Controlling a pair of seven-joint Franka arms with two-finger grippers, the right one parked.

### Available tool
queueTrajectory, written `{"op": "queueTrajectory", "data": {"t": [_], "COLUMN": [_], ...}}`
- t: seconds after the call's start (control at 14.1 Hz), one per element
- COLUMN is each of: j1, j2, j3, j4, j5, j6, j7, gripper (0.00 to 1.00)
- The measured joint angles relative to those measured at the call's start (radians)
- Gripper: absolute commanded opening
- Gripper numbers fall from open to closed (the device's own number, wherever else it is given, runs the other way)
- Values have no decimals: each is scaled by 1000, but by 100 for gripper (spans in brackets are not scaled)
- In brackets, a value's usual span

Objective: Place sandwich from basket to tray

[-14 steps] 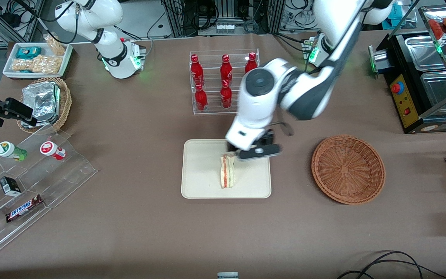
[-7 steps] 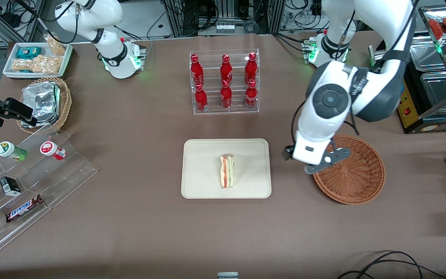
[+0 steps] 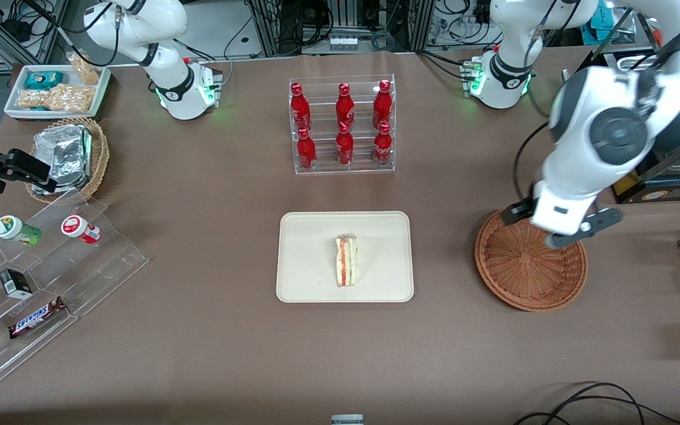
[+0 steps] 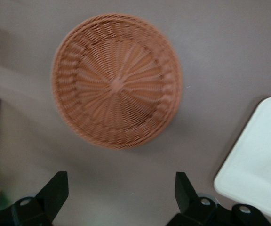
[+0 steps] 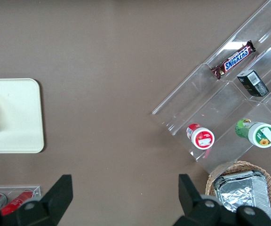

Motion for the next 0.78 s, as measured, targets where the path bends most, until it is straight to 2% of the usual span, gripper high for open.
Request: {"op": "queueTrajectory", "data": {"t": [0.21, 0.49, 0.64, 0.78], "j1": [60, 58, 26, 1], "j2": [-69, -136, -152, -155], "j3": [19, 124, 181, 199], "j4": [-7, -5, 10, 39], "j5": [-43, -87, -95, -96], "j6": [-68, -104, -101, -99], "j7": [184, 540, 621, 638], "gripper": [100, 100, 100, 100]}}
